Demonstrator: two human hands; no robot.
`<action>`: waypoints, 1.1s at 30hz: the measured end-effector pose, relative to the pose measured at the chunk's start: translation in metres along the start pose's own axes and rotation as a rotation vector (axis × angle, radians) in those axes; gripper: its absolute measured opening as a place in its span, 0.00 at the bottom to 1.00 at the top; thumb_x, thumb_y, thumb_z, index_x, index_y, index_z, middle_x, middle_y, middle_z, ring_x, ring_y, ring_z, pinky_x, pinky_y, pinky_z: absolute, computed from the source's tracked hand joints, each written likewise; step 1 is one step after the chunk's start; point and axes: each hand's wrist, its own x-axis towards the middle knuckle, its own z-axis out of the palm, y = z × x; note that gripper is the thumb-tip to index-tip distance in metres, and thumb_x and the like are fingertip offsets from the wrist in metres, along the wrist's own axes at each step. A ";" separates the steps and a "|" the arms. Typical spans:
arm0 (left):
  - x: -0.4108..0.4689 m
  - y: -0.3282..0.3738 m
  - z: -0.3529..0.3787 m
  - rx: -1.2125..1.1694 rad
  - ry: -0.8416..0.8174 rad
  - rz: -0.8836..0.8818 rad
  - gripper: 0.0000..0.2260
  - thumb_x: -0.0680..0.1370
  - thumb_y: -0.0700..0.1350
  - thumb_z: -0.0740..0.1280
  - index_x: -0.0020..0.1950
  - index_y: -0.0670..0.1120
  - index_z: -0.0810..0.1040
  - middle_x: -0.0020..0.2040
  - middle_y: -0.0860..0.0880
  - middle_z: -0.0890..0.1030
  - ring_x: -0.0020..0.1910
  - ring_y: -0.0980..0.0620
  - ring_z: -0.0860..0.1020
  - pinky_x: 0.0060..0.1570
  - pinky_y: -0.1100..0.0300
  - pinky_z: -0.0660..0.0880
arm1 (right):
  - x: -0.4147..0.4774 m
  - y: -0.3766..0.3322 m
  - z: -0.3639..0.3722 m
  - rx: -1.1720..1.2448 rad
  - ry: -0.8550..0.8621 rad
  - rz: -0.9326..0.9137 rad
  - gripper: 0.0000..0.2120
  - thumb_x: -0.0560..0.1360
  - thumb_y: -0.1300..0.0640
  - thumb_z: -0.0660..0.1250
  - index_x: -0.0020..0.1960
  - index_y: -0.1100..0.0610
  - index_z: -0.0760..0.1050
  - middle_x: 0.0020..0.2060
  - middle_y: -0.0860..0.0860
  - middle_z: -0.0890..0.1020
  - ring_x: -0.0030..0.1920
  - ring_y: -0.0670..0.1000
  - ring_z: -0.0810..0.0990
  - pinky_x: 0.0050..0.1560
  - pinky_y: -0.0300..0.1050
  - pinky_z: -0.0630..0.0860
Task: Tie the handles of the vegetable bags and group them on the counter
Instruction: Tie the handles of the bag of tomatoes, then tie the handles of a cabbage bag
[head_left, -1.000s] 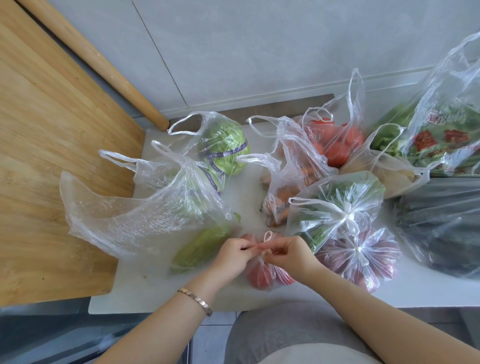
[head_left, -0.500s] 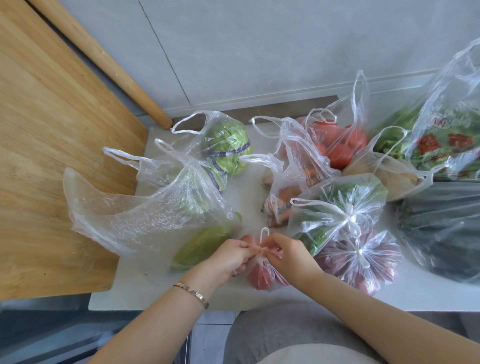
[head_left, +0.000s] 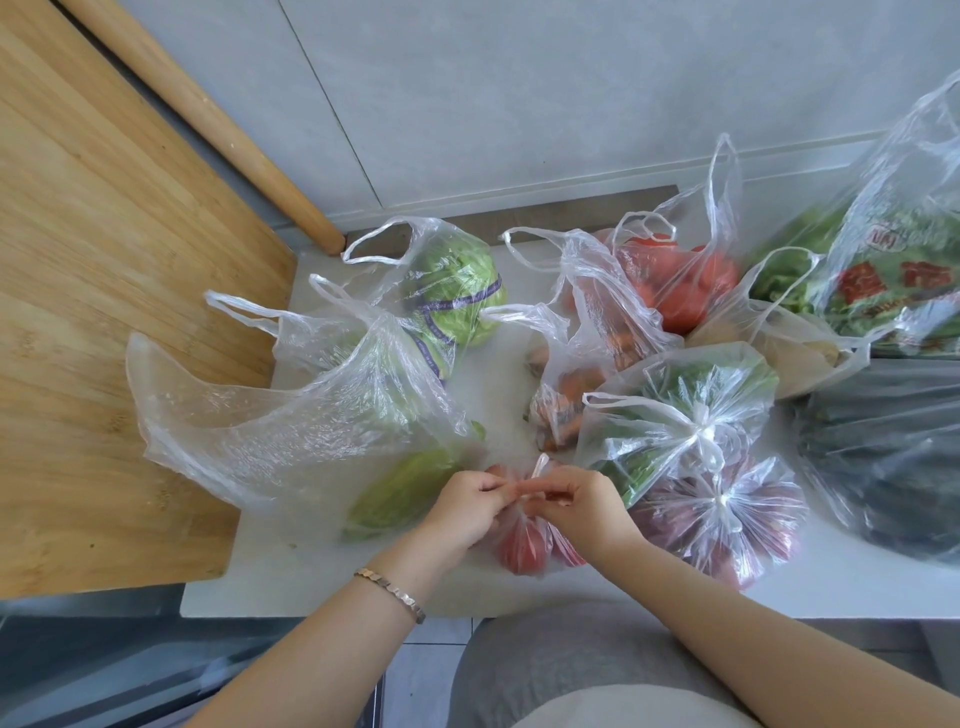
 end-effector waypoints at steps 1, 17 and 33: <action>0.001 0.000 -0.001 -0.018 -0.017 -0.022 0.08 0.77 0.41 0.64 0.46 0.37 0.79 0.21 0.54 0.62 0.17 0.59 0.58 0.19 0.66 0.53 | 0.002 0.003 0.001 -0.118 0.008 -0.088 0.07 0.69 0.65 0.71 0.45 0.57 0.84 0.34 0.52 0.80 0.34 0.40 0.77 0.41 0.31 0.74; 0.015 -0.010 0.006 0.528 0.329 0.249 0.08 0.76 0.39 0.63 0.43 0.38 0.82 0.45 0.43 0.78 0.48 0.46 0.76 0.45 0.61 0.66 | -0.011 0.016 -0.007 -1.022 -0.083 -0.450 0.14 0.70 0.48 0.54 0.33 0.49 0.75 0.35 0.43 0.78 0.41 0.47 0.69 0.40 0.39 0.75; -0.031 0.045 -0.092 0.690 1.067 0.737 0.17 0.71 0.36 0.61 0.58 0.44 0.74 0.56 0.42 0.76 0.55 0.44 0.72 0.59 0.55 0.64 | 0.076 -0.130 -0.017 -0.464 -0.233 -0.150 0.10 0.76 0.54 0.61 0.53 0.57 0.76 0.51 0.51 0.81 0.50 0.51 0.78 0.56 0.47 0.74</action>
